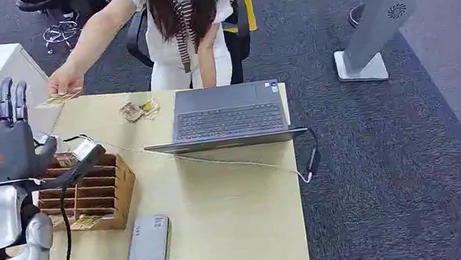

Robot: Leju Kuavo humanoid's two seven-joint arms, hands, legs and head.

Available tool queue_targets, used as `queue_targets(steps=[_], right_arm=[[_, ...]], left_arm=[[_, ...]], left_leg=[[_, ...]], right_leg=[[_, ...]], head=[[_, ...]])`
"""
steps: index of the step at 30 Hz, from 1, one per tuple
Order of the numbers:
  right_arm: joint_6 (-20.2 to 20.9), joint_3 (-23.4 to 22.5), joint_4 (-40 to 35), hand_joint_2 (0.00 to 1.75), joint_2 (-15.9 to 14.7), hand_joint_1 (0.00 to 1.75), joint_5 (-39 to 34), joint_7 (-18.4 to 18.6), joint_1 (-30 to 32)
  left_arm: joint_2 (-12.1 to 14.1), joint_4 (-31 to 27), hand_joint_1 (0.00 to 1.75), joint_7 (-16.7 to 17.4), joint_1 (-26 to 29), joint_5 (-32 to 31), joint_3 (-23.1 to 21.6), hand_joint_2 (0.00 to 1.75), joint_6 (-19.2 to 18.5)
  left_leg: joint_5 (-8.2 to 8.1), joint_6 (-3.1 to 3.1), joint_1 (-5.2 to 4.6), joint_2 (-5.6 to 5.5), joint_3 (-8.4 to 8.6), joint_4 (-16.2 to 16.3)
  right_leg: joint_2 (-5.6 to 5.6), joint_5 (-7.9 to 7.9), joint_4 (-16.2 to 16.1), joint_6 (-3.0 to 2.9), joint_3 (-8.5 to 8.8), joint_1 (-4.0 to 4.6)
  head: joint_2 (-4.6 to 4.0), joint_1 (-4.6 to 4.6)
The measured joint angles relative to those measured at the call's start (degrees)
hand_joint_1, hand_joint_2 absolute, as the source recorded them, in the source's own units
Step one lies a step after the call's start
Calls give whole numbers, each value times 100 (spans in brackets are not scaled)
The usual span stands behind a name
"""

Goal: Pass the card to the sensor for recognition and then transmit it.

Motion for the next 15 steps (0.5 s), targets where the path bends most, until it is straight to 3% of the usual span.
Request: queue_targets(steps=[15], right_arm=[[22, 87, 15, 175, -17, 0, 157, 9, -5]], left_arm=[[-83, 365, 0, 219, -322, -192, -557, 175, -214]], left_leg=[[0, 0, -1, 2, -1, 0]], right_leg=[[1, 0, 0, 0, -3, 0]], head=[[0, 0]])
